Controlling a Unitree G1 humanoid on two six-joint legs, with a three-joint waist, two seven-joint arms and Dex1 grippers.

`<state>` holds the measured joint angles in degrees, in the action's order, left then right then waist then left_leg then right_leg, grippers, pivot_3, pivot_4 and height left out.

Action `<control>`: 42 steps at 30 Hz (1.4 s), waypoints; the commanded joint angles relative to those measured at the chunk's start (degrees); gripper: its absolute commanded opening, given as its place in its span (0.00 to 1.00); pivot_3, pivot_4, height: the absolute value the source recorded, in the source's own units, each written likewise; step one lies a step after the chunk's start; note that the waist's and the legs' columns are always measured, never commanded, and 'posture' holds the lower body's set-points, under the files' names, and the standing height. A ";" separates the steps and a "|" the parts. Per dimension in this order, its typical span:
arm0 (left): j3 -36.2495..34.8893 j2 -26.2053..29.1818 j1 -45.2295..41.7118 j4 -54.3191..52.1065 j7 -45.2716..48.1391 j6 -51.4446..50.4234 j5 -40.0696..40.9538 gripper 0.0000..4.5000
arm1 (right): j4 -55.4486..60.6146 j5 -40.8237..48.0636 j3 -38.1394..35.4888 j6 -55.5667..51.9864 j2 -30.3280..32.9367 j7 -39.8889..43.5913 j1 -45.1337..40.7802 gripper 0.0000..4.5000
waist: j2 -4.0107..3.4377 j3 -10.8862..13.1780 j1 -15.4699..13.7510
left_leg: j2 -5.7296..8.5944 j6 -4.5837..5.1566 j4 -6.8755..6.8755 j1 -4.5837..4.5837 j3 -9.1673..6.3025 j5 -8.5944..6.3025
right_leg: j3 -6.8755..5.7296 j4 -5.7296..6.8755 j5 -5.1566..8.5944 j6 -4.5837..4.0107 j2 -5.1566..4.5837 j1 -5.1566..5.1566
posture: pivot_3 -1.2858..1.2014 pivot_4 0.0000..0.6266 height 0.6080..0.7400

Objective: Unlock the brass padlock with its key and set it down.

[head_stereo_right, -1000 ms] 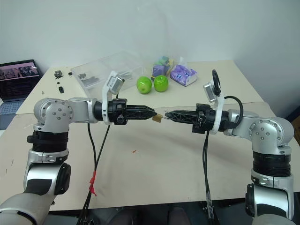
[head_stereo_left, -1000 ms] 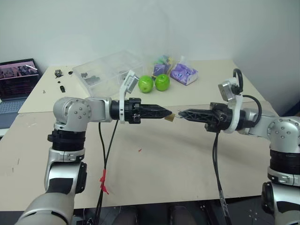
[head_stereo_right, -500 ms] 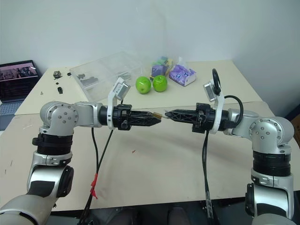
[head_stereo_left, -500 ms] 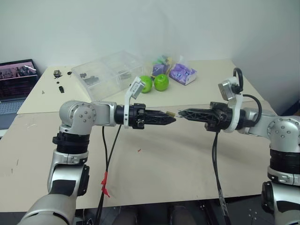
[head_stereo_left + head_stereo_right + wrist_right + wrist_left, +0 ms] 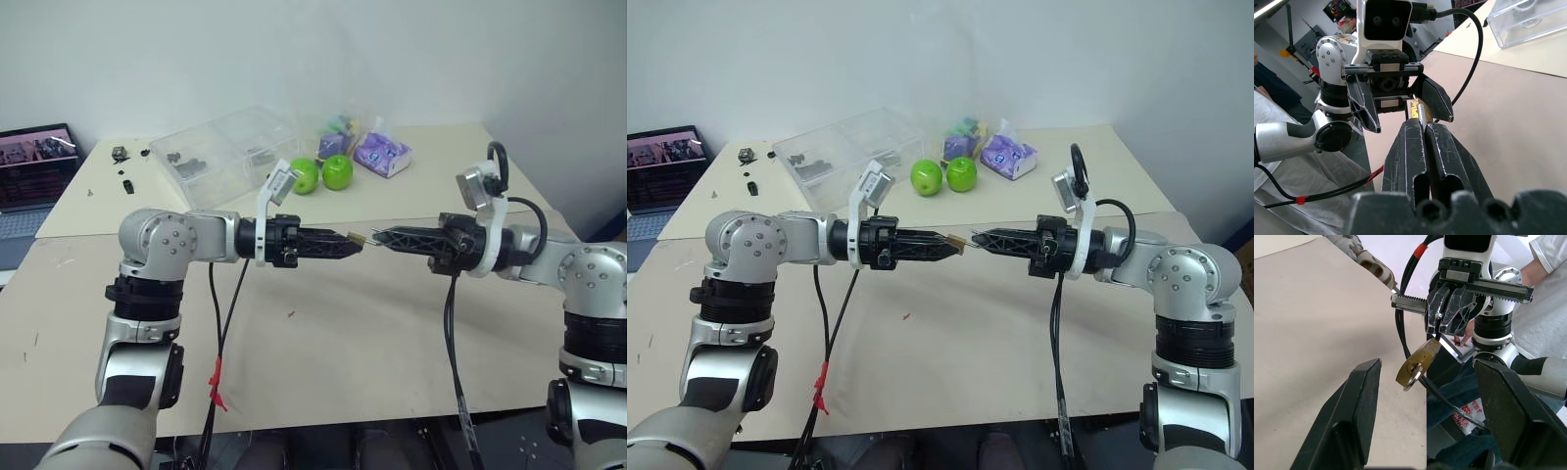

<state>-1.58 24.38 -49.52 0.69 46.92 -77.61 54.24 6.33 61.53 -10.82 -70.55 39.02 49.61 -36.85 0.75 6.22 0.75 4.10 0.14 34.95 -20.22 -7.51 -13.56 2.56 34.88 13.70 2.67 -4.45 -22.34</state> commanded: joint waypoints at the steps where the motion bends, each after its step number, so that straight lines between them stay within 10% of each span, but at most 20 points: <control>1: -1.56 0.49 -1.03 -2.03 0.41 0.46 1.27 0.71 | 1.10 0.74 -1.27 1.14 0.46 0.55 -0.83 0.00 | 0.00 0.00 0.00 | 0.00 0.00 0.00 0.00 0.00 0.00 | 0.00 0.00 0.00 0.00 0.00 0.00 | 0.52 0.24 1.00; 31: -0.44 7.21 -0.89 -0.37 5.25 4.89 -2.56 0.71 | 1.47 0.72 -1.35 1.20 0.93 1.21 -0.36 0.00 | -0.01 0.00 0.07 | -0.01 0.00 -0.01 0.01 0.00 0.00 | 0.00 0.01 0.00 0.00 0.01 -0.01 | 0.52 0.24 1.00; 36: 0.24 10.20 -0.06 -0.74 8.21 6.13 -3.09 1.00 | 2.12 0.36 -0.56 1.37 1.38 1.99 0.06 0.00 | -0.01 0.00 -0.05 | 0.01 0.00 -0.01 0.00 0.00 0.00 | -0.01 -0.01 0.00 0.00 -0.01 -0.01 | 0.52 0.24 1.00; 42: 6.46 18.42 4.12 -5.80 17.53 18.18 -10.95 1.00 | 4.56 -3.08 2.84 3.19 2.92 3.77 1.79 0.00 | -0.03 0.01 0.07 | -0.01 0.01 -0.07 0.00 0.00 -0.01 | 0.00 -0.03 0.00 0.00 0.01 -0.03 | 0.52 0.24 1.00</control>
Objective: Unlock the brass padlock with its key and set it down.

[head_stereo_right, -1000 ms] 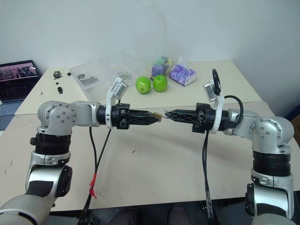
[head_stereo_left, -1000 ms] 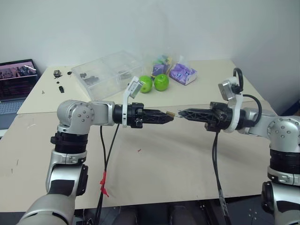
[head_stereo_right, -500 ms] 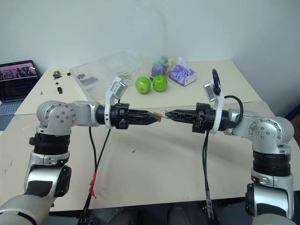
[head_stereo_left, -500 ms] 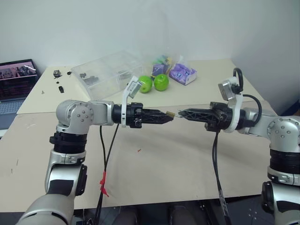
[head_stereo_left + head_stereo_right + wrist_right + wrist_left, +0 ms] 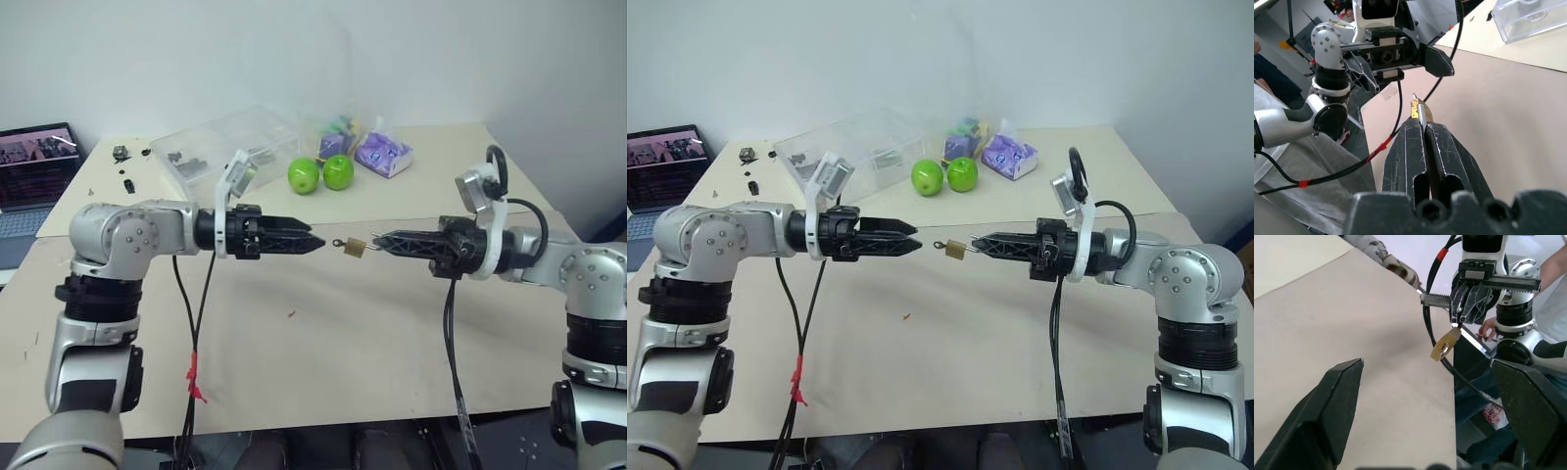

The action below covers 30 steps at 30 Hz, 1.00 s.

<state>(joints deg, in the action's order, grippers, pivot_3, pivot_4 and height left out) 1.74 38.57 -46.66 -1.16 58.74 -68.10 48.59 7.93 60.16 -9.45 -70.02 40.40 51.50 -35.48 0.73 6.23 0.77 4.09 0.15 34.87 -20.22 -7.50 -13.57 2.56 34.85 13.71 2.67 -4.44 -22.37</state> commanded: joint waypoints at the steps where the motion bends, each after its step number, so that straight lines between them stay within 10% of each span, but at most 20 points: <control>1: 4.02 5.65 1.95 -4.50 7.74 11.25 -6.72 1.00 | 3.35 -2.00 1.95 2.83 1.58 2.21 0.77 0.00 | -0.02 0.01 0.12 | 0.00 0.00 -0.02 0.00 0.00 0.00 | 0.01 -0.01 0.00 0.00 0.00 -0.02 | 0.52 0.24 1.00; 30: 1.13 10.56 7.77 -14.72 14.04 28.82 -12.29 1.00 | -17.35 -25.98 26.82 17.99 -7.54 12.96 3.19 0.00 | -0.01 0.02 0.20 | 0.00 0.09 0.07 0.05 0.00 -0.05 | -0.08 0.06 0.00 0.00 0.04 0.01 | 0.52 0.24 1.00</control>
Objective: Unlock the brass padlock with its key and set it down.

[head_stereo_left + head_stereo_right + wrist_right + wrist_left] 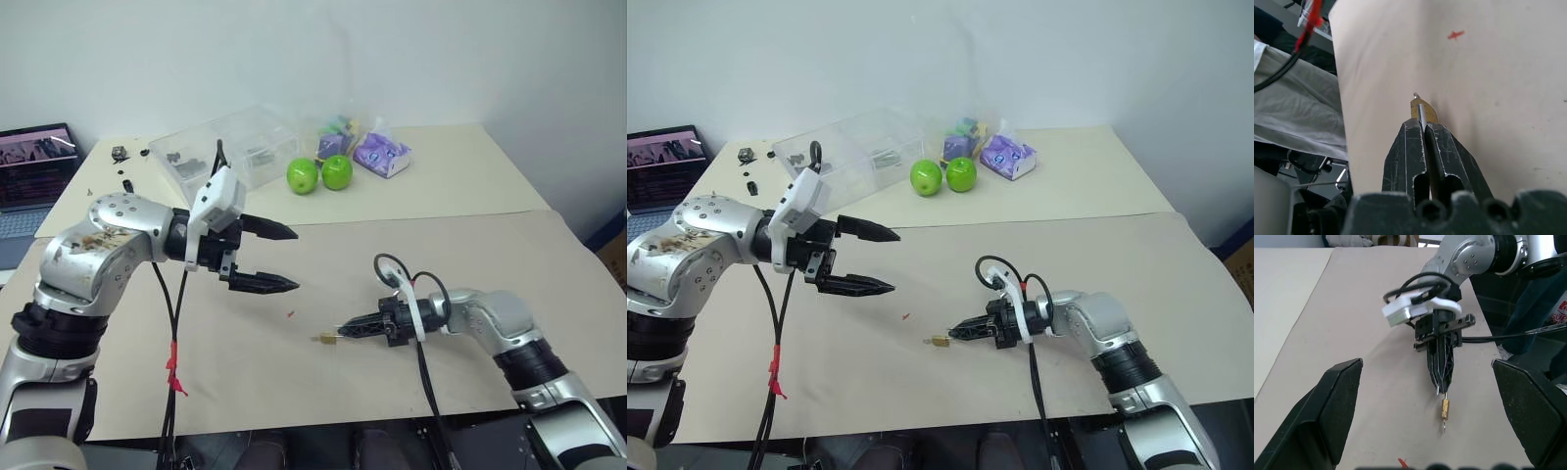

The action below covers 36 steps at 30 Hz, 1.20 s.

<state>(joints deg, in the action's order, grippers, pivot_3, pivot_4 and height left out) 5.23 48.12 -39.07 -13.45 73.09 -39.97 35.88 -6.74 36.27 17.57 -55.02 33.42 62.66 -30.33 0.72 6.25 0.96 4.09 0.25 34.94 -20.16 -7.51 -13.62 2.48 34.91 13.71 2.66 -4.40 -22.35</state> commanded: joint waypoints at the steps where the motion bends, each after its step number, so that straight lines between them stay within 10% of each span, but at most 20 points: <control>1: -2.41 1.03 0.36 -2.67 -0.37 0.69 0.45 1.00 | -4.18 -2.92 -0.23 3.66 -1.00 2.18 -2.47 0.00 | 0.00 0.00 0.04 | 0.00 0.00 0.00 0.00 0.00 0.00 | 0.00 0.00 0.00 0.00 0.00 0.00 | 0.52 0.24 1.00; 11: -2.29 0.45 1.04 -3.51 -0.93 0.61 0.60 1.00 | -11.58 -7.89 -0.80 7.03 -2.78 5.49 -4.94 0.00 | 0.00 0.00 0.22 | -0.03 0.00 0.00 0.20 0.01 0.00 | 0.00 0.07 -0.01 -0.01 0.04 0.12 | 0.52 0.24 1.00; 24: -2.06 -0.34 1.24 -3.34 -1.14 1.14 0.38 1.00 | -10.74 -12.75 -1.94 10.69 -0.42 8.10 -4.36 0.97 | 0.00 0.00 0.14 | -0.02 0.00 0.01 0.19 0.02 0.00 | 0.00 0.07 -0.02 -0.02 0.03 0.10 | 0.52 0.24 1.00; 36: -2.11 -1.61 2.71 -1.02 -2.89 5.14 -2.61 1.00 | 1.46 -17.63 -9.77 22.47 12.74 5.09 1.95 0.99 | -0.02 -0.01 -0.17 | 0.00 0.02 -0.01 0.02 0.04 -0.01 | -0.05 -0.03 -0.02 -0.02 -0.02 -0.01 | 0.52 0.24 1.00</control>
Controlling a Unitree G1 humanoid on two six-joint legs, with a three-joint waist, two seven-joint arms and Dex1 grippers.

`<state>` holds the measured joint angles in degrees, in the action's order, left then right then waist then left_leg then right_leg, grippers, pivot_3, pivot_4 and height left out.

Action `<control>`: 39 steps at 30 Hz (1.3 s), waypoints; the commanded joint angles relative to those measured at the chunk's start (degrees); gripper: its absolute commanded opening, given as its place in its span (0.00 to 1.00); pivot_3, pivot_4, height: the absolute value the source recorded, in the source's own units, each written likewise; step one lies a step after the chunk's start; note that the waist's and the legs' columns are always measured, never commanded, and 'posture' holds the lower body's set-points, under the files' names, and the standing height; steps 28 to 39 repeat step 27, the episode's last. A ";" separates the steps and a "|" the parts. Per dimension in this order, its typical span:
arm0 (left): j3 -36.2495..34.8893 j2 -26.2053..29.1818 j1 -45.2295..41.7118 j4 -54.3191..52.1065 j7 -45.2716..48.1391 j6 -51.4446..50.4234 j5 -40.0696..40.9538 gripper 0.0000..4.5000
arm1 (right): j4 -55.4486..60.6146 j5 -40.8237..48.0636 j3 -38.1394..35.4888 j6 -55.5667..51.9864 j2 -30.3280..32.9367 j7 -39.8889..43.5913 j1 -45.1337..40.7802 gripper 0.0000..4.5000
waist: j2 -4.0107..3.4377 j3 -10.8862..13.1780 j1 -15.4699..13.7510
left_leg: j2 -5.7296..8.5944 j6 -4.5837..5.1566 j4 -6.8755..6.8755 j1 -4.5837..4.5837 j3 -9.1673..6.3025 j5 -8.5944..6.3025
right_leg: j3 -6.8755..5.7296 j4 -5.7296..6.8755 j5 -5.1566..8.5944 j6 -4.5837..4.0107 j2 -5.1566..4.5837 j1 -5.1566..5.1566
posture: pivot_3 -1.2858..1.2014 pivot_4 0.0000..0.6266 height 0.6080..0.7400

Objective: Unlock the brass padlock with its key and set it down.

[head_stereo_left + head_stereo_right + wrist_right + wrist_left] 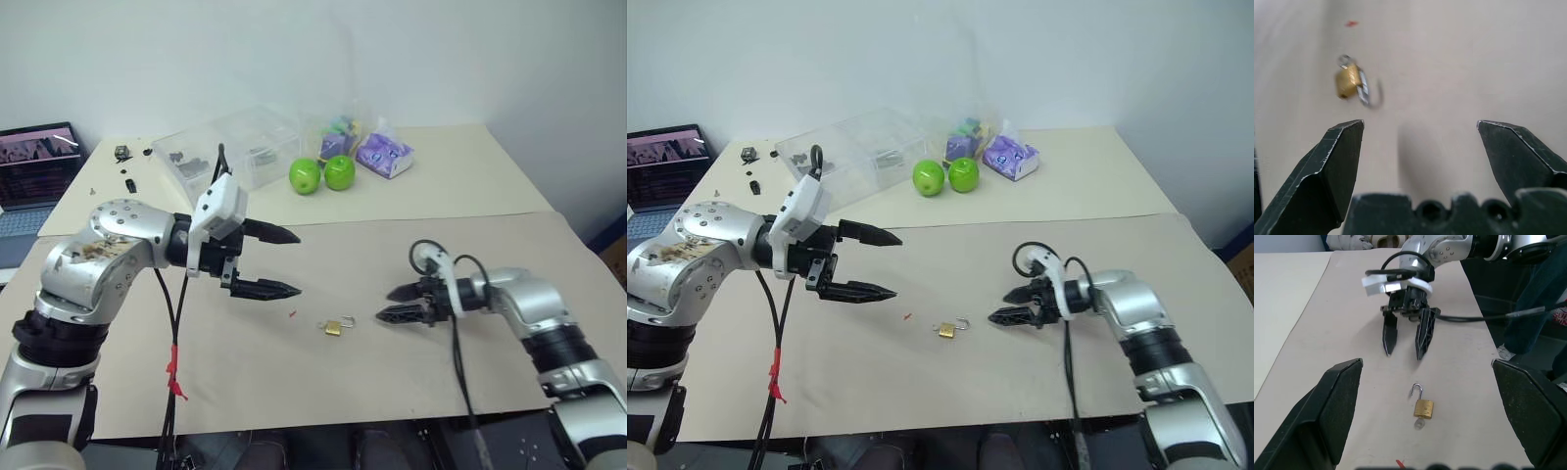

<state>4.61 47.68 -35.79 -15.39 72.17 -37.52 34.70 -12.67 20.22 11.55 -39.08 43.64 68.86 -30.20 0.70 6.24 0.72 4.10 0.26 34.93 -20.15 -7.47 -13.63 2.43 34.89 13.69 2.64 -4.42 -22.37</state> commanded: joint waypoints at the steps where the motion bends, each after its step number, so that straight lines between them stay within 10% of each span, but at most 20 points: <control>1: -2.12 -2.22 -0.58 2.22 -2.73 3.24 -1.48 1.00 | 9.53 -2.61 -4.33 9.01 3.40 -1.68 2.83 0.99 | 0.00 0.01 0.14 | -0.01 0.00 0.00 -0.03 0.02 0.00 | 0.01 -0.01 0.00 0.00 0.00 -0.03 | 0.52 0.24 1.00; 12: -0.04 -4.13 6.28 2.84 -4.60 7.82 -6.32 1.00 | 34.68 10.57 -16.05 0.82 10.49 -0.87 5.49 0.99 | -0.08 0.04 -0.03 | -0.07 0.02 0.04 0.04 0.05 -0.01 | 0.01 0.00 0.00 0.01 0.00 0.11 | 0.52 0.24 1.00; 39: -4.88 -6.46 5.30 0.67 -10.59 6.79 -3.97 1.00 | 34.56 16.91 -21.49 -1.57 7.77 -7.31 9.32 0.99 | 0.00 0.07 -0.67 | -0.08 0.06 0.04 0.00 0.06 -0.04 | 0.05 -0.02 -0.01 -0.01 -0.03 0.10 | 0.52 0.24 1.00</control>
